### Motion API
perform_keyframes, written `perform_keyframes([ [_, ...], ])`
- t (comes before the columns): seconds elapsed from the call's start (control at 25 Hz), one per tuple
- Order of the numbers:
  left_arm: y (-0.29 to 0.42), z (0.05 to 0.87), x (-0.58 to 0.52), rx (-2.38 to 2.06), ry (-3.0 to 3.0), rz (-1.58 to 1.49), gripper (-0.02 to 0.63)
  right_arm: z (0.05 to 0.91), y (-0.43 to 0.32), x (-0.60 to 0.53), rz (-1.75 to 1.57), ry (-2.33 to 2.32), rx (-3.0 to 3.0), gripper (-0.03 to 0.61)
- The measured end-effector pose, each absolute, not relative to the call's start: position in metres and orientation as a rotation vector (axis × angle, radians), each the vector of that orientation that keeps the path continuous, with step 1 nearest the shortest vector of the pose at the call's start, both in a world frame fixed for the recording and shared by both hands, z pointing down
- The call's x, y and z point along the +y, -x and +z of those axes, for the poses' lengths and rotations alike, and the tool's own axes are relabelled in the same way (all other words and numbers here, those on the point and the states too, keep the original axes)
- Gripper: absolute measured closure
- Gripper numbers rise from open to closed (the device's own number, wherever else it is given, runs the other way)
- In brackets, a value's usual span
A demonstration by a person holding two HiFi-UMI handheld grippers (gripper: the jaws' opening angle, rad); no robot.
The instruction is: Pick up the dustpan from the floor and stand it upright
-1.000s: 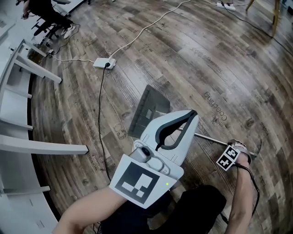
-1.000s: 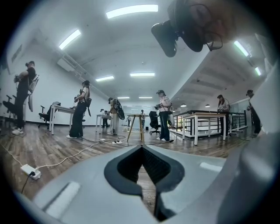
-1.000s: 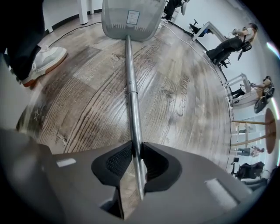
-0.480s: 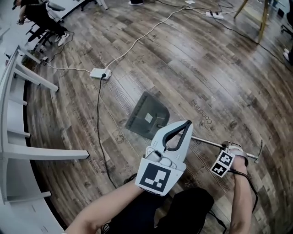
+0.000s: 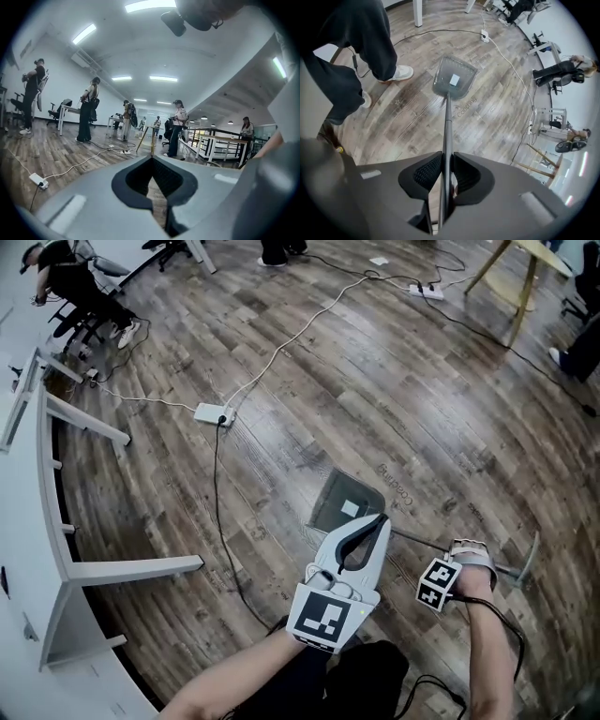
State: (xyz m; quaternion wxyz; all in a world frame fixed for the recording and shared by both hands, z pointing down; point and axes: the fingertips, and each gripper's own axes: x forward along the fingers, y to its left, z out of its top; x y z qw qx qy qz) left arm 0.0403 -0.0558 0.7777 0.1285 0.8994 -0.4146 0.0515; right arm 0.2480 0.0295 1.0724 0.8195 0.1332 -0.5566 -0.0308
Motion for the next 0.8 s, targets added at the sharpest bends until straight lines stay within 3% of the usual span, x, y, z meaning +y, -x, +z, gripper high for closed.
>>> perform_keyframes([
  [0.36,-0.013,0.692,-0.086,-1.192,-2.579,0.146,0.613,1.010,-0.231,0.037,0.048,-0.091,-0.907,0.476],
  [0.44,-0.007,0.682,-0.096,-1.195,-2.590,0.143,0.613,1.013,-0.226,0.034,0.067,-0.104,-0.899,0.502],
  [0.48,-0.004,0.679,-0.101,-1.194,-2.591,0.138,0.613,1.014,-0.224,0.031,0.068,-0.121,-0.898,0.554],
  [0.8,0.002,0.683,-0.121,-1.159,-2.563,0.173,0.613,1.025,-0.210,0.021,0.109,-0.197,-0.949,0.554],
])
